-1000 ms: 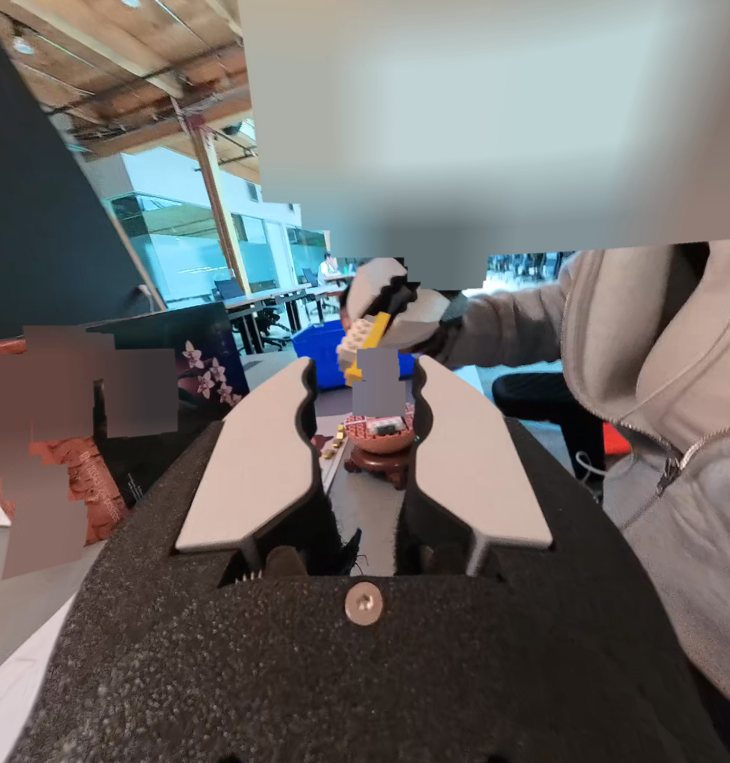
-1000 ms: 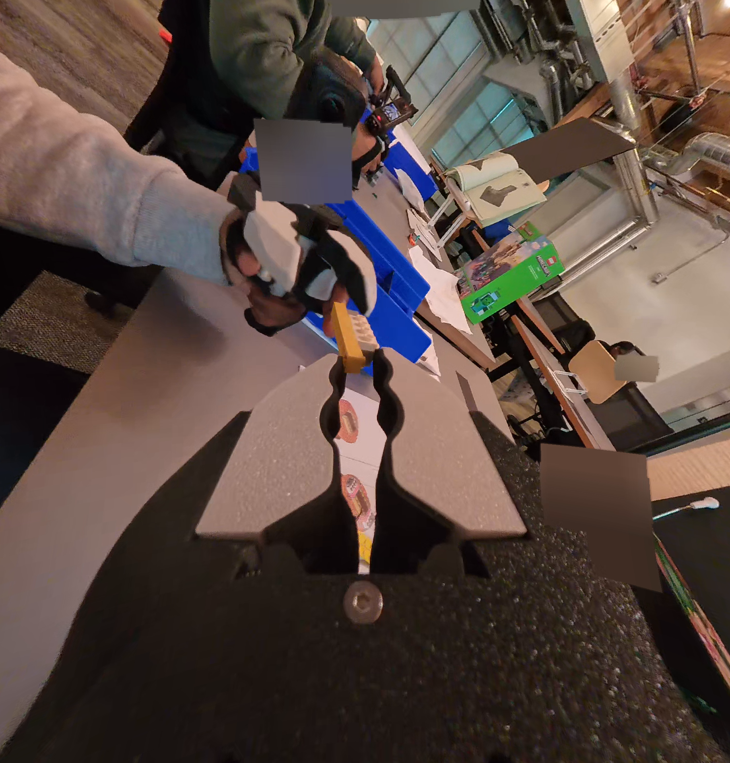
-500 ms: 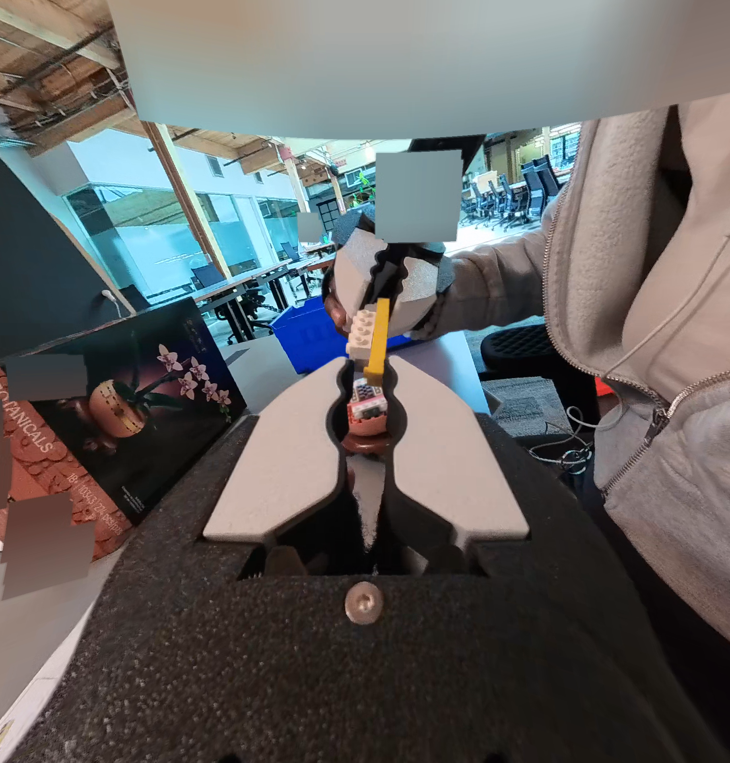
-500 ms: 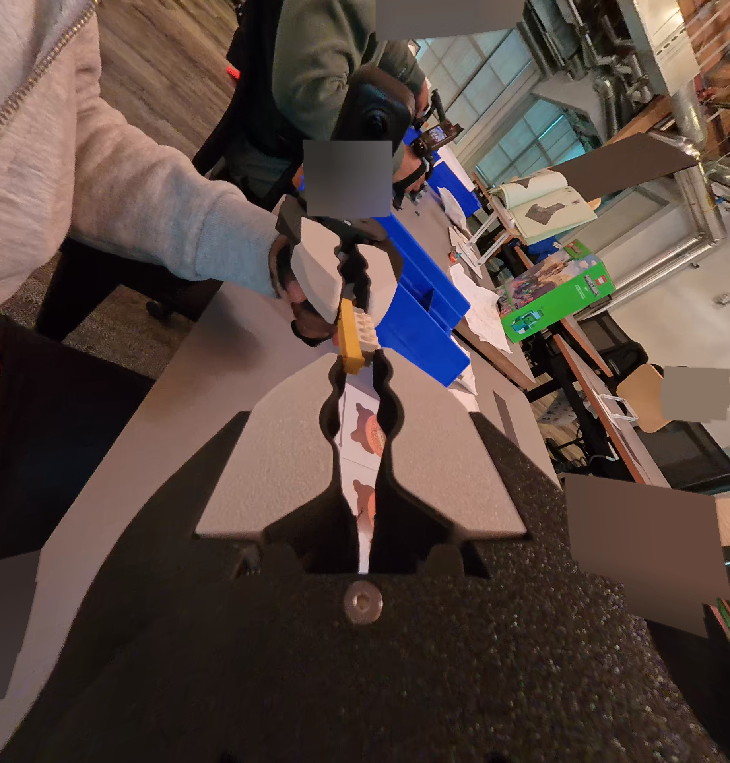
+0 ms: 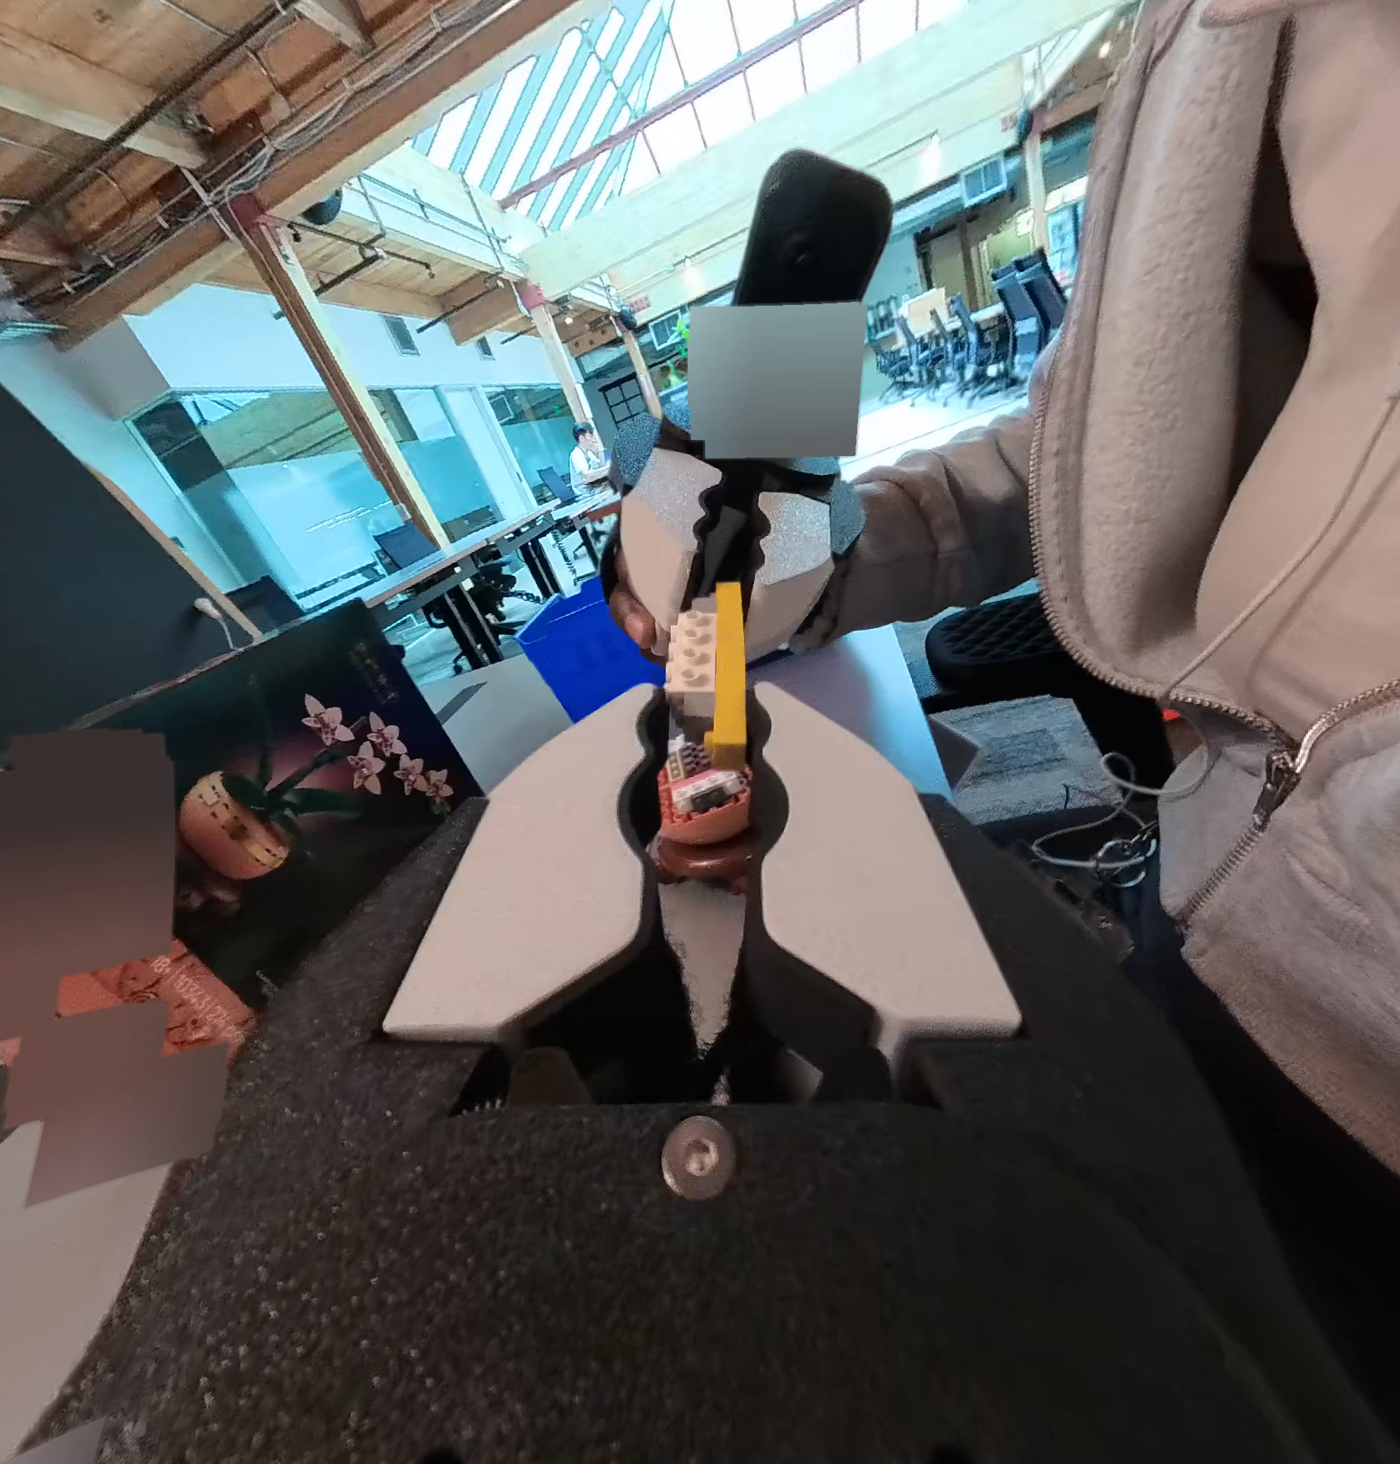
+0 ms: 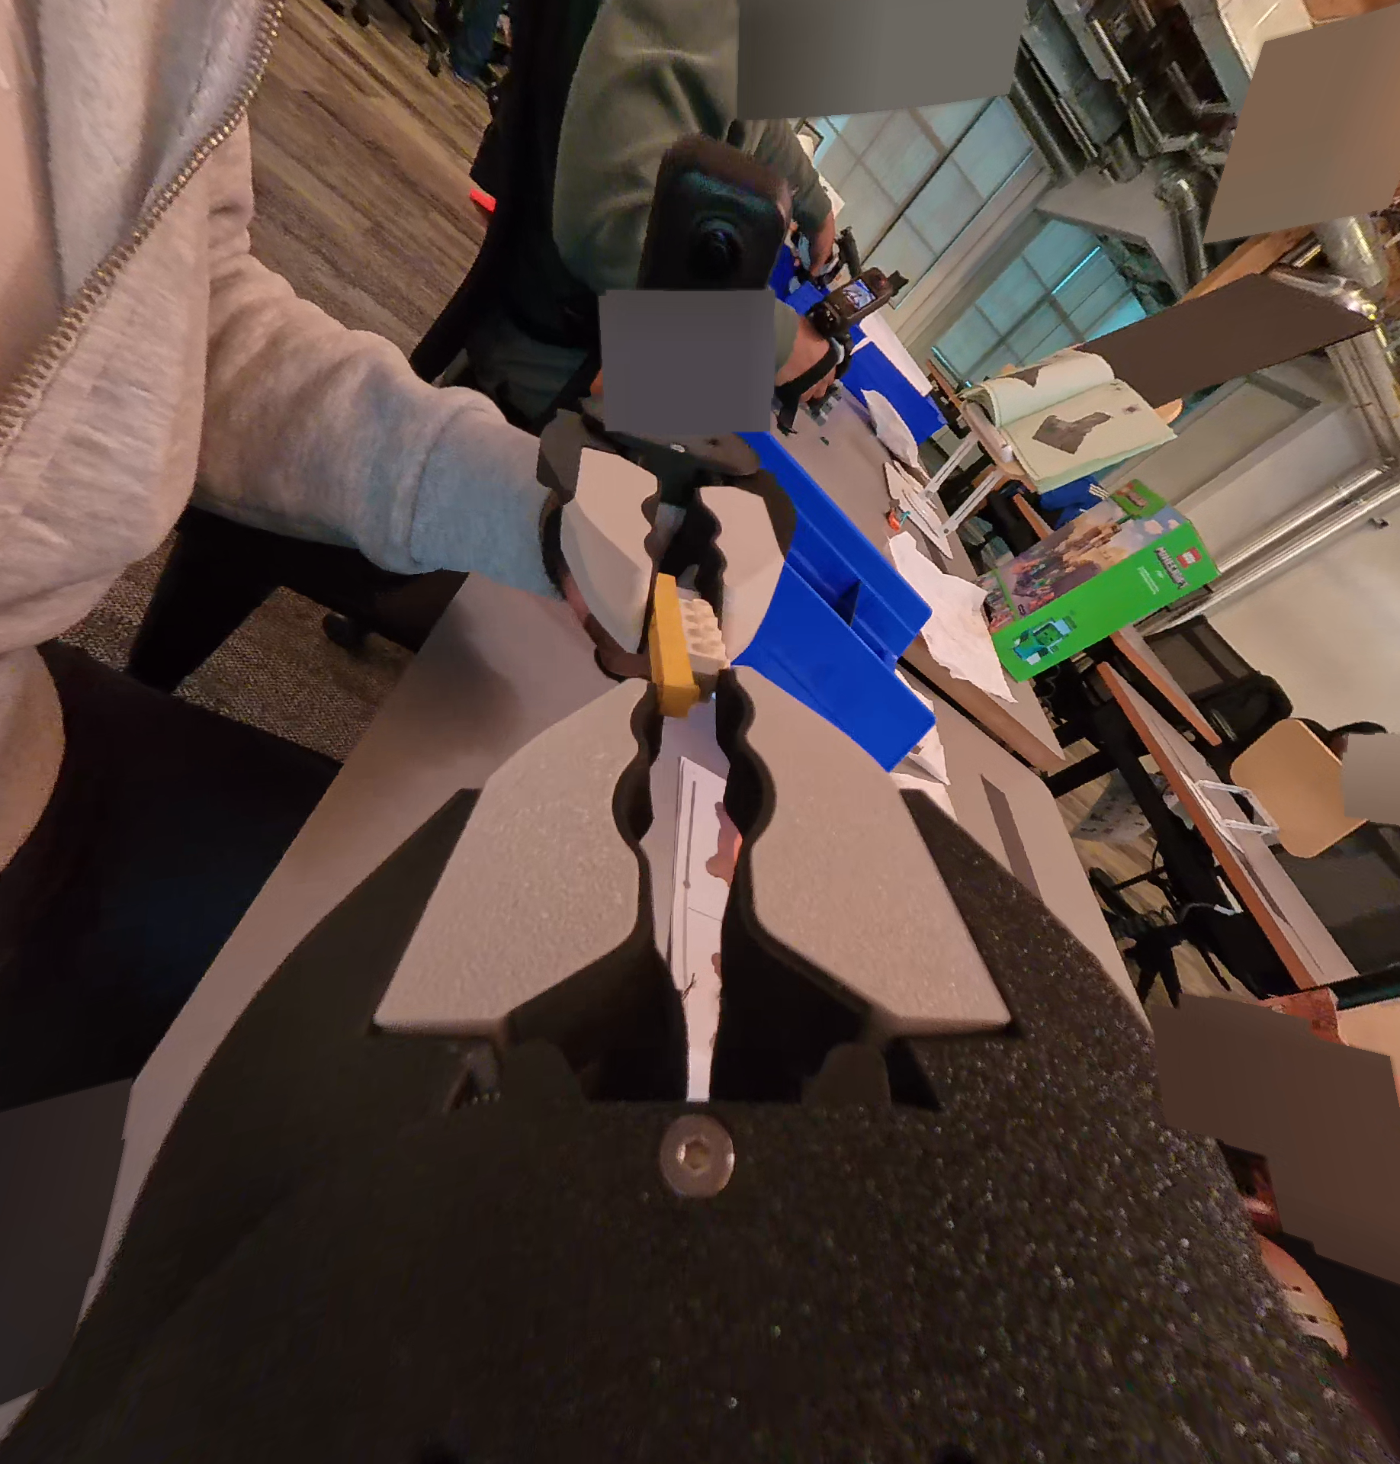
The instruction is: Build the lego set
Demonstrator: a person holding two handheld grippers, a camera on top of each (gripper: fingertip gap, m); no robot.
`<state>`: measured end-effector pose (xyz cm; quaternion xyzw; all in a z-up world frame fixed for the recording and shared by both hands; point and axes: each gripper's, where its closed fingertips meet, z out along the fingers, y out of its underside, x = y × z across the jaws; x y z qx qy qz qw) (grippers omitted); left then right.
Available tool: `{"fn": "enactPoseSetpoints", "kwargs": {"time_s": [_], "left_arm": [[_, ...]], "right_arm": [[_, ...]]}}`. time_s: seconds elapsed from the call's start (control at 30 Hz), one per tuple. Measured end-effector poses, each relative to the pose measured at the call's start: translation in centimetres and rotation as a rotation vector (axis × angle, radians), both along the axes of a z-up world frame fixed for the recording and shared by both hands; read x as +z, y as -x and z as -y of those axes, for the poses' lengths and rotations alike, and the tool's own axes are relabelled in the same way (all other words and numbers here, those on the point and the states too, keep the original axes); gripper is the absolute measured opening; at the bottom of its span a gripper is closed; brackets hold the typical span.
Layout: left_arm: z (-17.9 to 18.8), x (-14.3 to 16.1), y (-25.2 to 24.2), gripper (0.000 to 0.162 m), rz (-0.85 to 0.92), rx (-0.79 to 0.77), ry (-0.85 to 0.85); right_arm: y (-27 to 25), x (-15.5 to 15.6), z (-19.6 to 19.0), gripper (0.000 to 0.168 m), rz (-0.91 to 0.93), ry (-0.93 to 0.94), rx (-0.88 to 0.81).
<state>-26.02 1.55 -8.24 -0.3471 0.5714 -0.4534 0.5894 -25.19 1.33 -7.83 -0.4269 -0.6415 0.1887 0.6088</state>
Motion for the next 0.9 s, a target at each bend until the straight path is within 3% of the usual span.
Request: {"fn": "enactPoseSetpoints", "kwargs": {"time_s": [0.47, 0.5, 0.53, 0.73, 0.8, 0.9], "left_arm": [[-0.3, -0.2, -0.6, 0.018, 0.025, 0.040, -0.024], [-0.4, -0.1, -0.7, 0.017, 0.031, 0.060, -0.050], [-0.5, -0.2, -0.6, 0.018, 0.032, 0.085, -0.083], [0.0, -1.0, -1.1, 0.018, -0.034, 0.125, -0.246], [0.4, -1.2, -1.4, 0.017, -0.045, 0.114, -0.266], [0.8, -1.4, -1.6, 0.017, -0.053, 0.104, -0.277]], "right_arm": [[-0.7, 0.0, -0.6, 0.017, 0.020, 0.060, -0.058], [-1.0, 0.0, -1.0, 0.035, 0.012, 0.111, -0.088], [-1.4, 0.1, -1.0, 0.041, -0.001, 0.188, -0.091], [-1.9, 0.2, -0.5, 0.053, -0.058, 0.844, -0.086], [-1.3, -0.8, 0.2, 0.053, 0.012, 0.944, -0.094], [-0.5, -2.3, 0.8, 0.039, 0.096, 1.007, -0.115]]}}
